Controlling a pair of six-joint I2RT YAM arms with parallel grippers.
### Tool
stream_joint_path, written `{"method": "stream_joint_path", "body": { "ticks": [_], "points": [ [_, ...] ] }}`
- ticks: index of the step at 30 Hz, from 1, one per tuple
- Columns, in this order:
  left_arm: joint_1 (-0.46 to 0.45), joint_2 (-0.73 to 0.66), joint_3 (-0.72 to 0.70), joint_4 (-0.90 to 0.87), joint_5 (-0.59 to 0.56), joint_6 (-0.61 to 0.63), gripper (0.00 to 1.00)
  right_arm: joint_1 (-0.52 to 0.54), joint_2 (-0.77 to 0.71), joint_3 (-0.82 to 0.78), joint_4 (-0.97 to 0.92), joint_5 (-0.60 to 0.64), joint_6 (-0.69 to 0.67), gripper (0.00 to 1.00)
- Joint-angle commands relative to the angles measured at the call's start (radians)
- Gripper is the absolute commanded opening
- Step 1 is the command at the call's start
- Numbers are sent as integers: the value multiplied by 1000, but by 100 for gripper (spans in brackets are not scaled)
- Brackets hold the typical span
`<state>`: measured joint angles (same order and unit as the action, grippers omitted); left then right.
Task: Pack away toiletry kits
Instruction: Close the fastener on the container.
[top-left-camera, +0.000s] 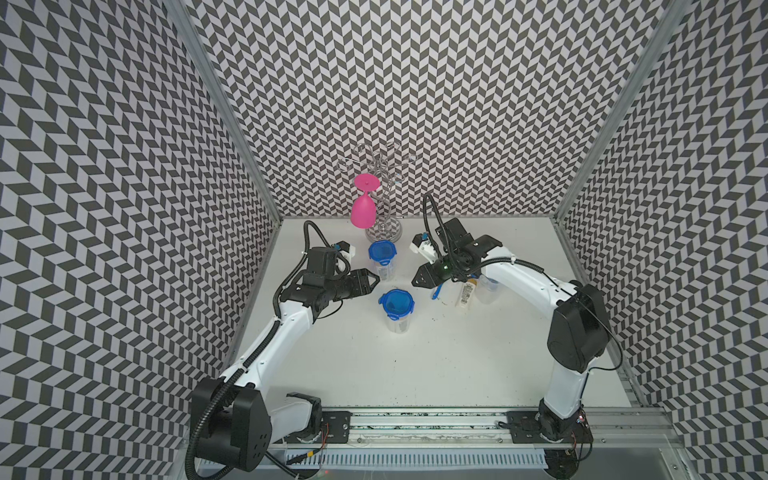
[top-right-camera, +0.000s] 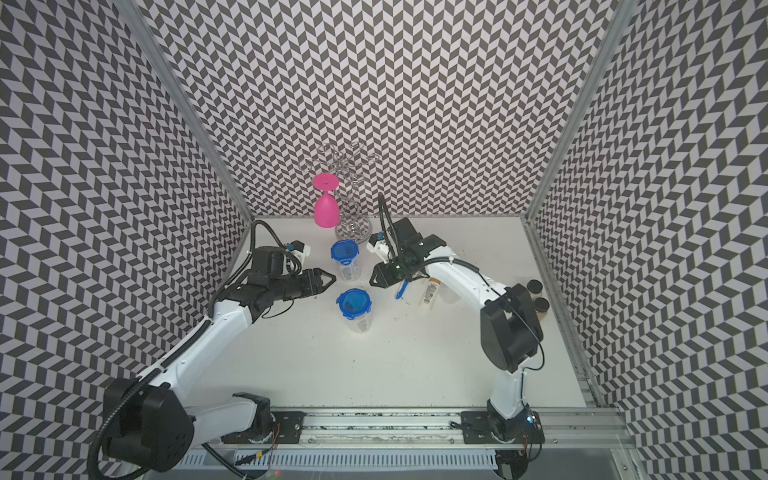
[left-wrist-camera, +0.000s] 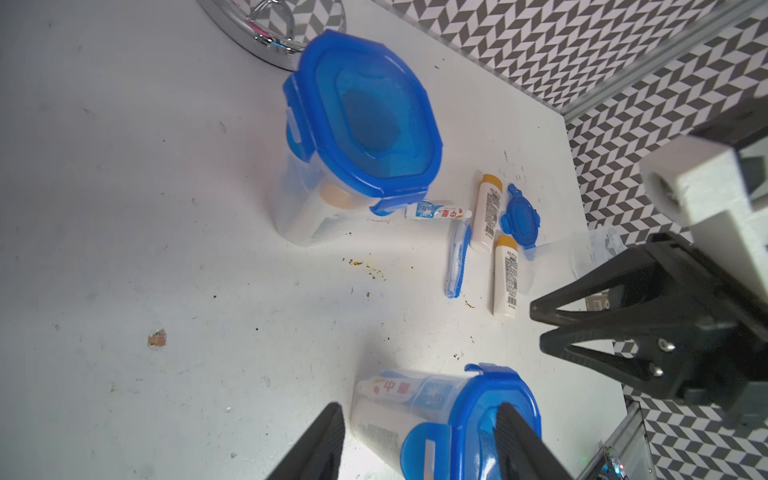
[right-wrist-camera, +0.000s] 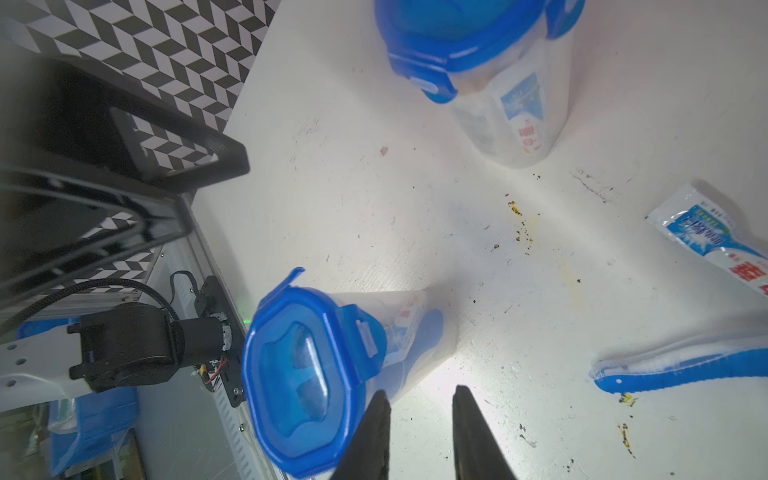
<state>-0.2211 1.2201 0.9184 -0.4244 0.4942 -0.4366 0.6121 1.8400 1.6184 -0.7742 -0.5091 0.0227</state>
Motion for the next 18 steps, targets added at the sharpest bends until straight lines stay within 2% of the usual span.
{"method": "stream_joint_path", "body": {
  "ticks": [1, 8, 12, 14, 16, 18],
  "points": [
    [-2, -17, -7, -20, 55, 19, 57, 73, -54, 28, -22, 53, -3, 25],
    [-3, -23, -64, 83, 141, -54, 51, 151, 15, 91, -26, 27, 6, 16],
    [-4, -22, -108, 123, 150, -74, 49, 158, 43, 84, -33, -2, 6, 13],
    [-3, -18, -122, 126, 133, -76, 44, 160, 48, 64, -31, -9, 6, 12],
    [-3, -18, -137, 131, 111, -80, 26, 161, 57, 47, -35, -7, 6, 11],
    [-1, -17, -146, 130, 95, -80, 18, 162, 68, 40, -43, -9, 4, 10]
  ]
}}
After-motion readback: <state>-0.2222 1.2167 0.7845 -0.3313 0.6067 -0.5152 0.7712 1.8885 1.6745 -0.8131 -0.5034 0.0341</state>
